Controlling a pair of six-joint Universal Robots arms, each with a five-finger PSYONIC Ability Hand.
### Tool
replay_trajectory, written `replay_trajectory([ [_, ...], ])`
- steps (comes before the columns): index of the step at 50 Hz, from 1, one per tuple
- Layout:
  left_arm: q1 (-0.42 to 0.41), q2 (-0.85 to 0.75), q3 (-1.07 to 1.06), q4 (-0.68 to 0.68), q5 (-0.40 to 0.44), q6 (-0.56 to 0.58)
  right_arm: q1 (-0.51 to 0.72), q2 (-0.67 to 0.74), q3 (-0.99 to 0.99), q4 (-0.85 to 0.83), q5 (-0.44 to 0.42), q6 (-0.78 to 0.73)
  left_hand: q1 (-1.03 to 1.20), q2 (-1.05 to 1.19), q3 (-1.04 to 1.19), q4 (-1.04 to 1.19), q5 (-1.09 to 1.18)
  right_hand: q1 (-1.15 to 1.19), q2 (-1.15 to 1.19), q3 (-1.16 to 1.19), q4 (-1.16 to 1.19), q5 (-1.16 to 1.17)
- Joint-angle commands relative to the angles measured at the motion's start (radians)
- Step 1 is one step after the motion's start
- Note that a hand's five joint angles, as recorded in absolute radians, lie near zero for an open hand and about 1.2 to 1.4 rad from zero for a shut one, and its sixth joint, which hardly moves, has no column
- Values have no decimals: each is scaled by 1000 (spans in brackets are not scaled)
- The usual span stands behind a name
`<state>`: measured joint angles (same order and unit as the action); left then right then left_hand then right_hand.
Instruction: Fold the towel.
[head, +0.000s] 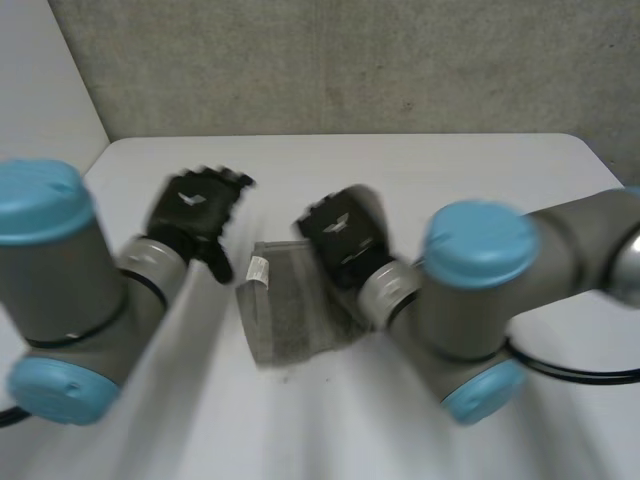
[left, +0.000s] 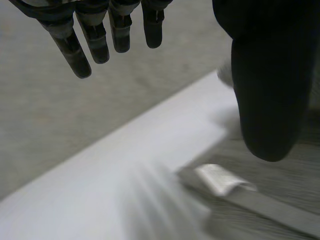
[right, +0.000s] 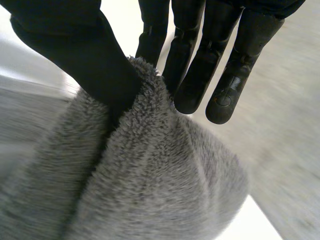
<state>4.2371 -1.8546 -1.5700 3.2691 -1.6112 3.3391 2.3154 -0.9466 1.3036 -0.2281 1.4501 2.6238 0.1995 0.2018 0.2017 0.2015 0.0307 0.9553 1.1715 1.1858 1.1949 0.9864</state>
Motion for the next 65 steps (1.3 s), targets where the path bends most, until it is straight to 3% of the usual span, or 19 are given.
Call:
replay_trajectory([
  [1, 131, 100, -45, 15, -3, 0, 122, 130, -11, 29, -77, -74, 32, 29, 29, 30, 26, 441, 225, 210, 201, 235],
  [6, 129, 88, -25, 18, 14, -1, 117, 108, 32, 23, -183, -51, 37, 35, 35, 35, 32, 395, 179, 165, 156, 190],
  [7, 126, 80, -13, 23, 19, -4, 110, 80, 48, 16, -197, -38, 40, 38, 38, 38, 35, -183, -400, -414, -423, -389],
  [8, 126, 80, -13, 23, 19, -4, 110, 80, 48, 16, -197, -38, 40, 38, 38, 38, 35, -189, -405, -420, -429, -395],
  [9, 121, 54, 4, 32, 23, -10, 82, 42, 58, 13, -191, -15, 52, 50, 50, 50, 46, -781, -997, -1011, -1020, -986],
  [10, 121, 54, 4, 32, 23, -10, 82, 42, 59, 13, -191, -15, 52, 50, 50, 50, 46, -781, -997, -1011, -1020, -986],
  [12, 99, 12, 30, 40, 28, -26, -46, -53, 95, 15, -125, 111, 64, 62, 62, 62, 58, -781, -997, -1011, -1020, -986],
  [13, 52, -39, 66, 44, 31, -50, -47, -54, 95, 15, -125, 111, 70, 67, 67, 68, 64, -781, -997, -1011, -1020, -986],
  [15, -29, -115, 140, 43, 30, -88, -138, -121, 140, 13, -70, 278, 140, 138, 138, 138, 134, -781, -997, -1011, -1020, -986],
  [21, -101, -224, 215, 44, 33, -136, -275, -143, 140, 93, -77, 474, 143, 141, 141, 141, 137, -781, -997, -1011, -1020, -986],
  [31, -143, -337, 206, 26, 5, -171, -262, 44, -33, 219, -203, 482, 173, 170, 170, 171, 167, -781, -997, -1011, -1020, -986],
  [38, -73, -348, 147, -15, -64, -165, -203, 169, -172, 303, -223, 450, 178, 176, 176, 176, 173, -781, -997, -1011, -1020, -986],
  [49, -77, -331, 104, -23, -67, -107, -191, 256, -274, 352, -197, 347, 170, 167, 167, 168, 164, -781, -997, -1011, -1020, -986],
  [56, -140, -190, 174, -26, -70, -99, -185, 65, -257, 355, -158, 360, 167, 164, 164, 165, 161, -781, -997, -1011, -1020, -986],
  [58, -140, -141, 202, -37, -69, -102, -218, -68, -247, 345, -50, 412, 170, 167, 167, 168, 164, -781, -997, -1011, -1020, -986],
  [59, -134, -100, 226, -57, -67, -108, -218, -69, -247, 345, -50, 412, 173, 170, 170, 171, 167, -781, -997, -1011, -1020, -986],
  [61, -117, -54, 248, -83, -70, -110, -287, -196, -227, 342, 41, 453, 170, 167, 167, 168, 164, -781, -997, -1011, -1020, -986],
  [65, -31, 53, 303, -196, -66, -118, -329, -291, -205, 342, 93, 455, 164, 161, 162, 162, 158, -781, -997, -1011, -1020, -986],
])
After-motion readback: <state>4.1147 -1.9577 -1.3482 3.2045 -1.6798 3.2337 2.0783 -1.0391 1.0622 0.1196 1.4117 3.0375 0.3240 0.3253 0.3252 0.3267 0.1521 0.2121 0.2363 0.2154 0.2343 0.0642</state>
